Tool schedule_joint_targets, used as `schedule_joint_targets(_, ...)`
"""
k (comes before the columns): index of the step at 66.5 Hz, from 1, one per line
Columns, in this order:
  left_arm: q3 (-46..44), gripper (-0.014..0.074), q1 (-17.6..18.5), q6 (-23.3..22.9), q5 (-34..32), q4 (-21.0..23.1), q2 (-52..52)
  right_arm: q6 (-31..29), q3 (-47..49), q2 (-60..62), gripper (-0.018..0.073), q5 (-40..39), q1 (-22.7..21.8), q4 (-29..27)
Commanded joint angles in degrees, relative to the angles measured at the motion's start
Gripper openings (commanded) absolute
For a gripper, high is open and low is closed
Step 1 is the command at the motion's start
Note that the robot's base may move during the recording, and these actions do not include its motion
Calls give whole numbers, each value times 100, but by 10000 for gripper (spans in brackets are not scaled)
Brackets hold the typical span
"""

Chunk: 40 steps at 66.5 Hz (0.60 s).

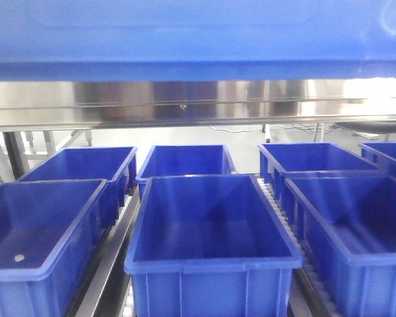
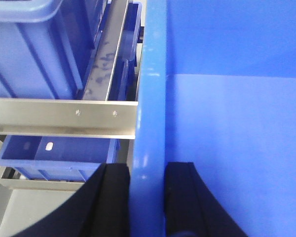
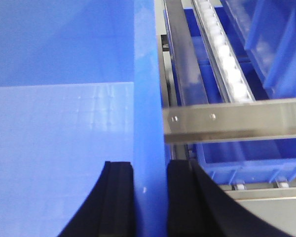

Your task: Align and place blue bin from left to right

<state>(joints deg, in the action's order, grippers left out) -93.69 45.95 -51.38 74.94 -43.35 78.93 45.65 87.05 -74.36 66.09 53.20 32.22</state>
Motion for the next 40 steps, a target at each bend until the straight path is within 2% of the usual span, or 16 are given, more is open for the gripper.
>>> schedule_joint_targets(1, -68, -111, 108, -131, -553, -84, -35, 34, 74, 85, -78, -649, 72, 2)
schedule_joint_targets(40, -68, -111, 108, -131, -565, -84, -34, 34, 74, 85, -78, -649, 72, 2)
